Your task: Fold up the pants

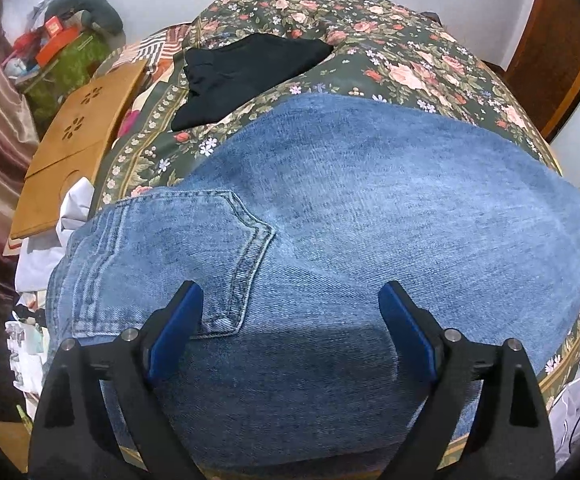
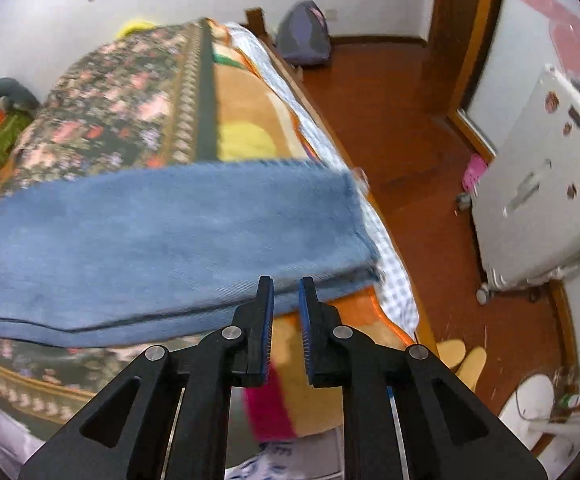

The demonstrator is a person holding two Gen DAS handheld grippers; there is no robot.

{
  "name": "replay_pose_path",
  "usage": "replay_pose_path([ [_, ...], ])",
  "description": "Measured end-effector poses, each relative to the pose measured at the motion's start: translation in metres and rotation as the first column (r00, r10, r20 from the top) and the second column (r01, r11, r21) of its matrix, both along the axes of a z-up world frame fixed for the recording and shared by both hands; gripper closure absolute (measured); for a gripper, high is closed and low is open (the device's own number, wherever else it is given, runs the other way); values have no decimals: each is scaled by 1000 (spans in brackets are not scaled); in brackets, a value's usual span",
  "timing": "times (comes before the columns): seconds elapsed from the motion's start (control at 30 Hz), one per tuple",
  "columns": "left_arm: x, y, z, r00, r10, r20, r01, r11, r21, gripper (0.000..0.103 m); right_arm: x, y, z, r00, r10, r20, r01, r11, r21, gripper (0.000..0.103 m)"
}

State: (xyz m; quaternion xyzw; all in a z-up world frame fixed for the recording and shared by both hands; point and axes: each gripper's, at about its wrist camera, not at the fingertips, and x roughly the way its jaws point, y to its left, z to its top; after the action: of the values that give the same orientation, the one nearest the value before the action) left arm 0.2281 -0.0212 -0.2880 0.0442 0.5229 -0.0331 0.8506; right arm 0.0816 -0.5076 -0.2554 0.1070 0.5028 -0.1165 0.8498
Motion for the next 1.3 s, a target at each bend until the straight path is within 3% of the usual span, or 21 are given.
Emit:
replay_pose_path([
  [0.27,-1,56,55,984,89,152,-81,995,-63,12,28,90,64,968,193,158,-192,981,-21,80],
  [0.37,3,91,68,967,152,202,-150,988,-26,12,44,140,80,932,298,208,-300,954,-23,80],
  [0.47,9,134,69,957,212,196,-213,977,-19,12,60,187,85,886,394,244,-403,915,-13,80],
  [0.73,19,231,25,936,335,107,-335,942,-18,12,121,302,65,776,591,223,-606,795,2,79],
  [0.97,29,267,-28,936,352,-4,-352,934,-64,19,174,364,33,733,661,161,-675,736,49,79],
  [1.0,30,268,-33,938,346,-13,-346,936,-71,18,184,373,28,729,668,150,-681,730,59,78],
  [1.1,31,269,-46,944,328,-24,-328,937,-118,18,204,387,14,718,685,124,-695,716,70,54],
  [1.23,33,272,-58,951,301,-73,-310,932,-187,19,228,410,-1,692,716,87,-722,690,61,53],
  [1.3,34,275,-62,951,291,-103,-308,919,-248,34,237,417,-9,687,724,63,-726,684,68,53],
])
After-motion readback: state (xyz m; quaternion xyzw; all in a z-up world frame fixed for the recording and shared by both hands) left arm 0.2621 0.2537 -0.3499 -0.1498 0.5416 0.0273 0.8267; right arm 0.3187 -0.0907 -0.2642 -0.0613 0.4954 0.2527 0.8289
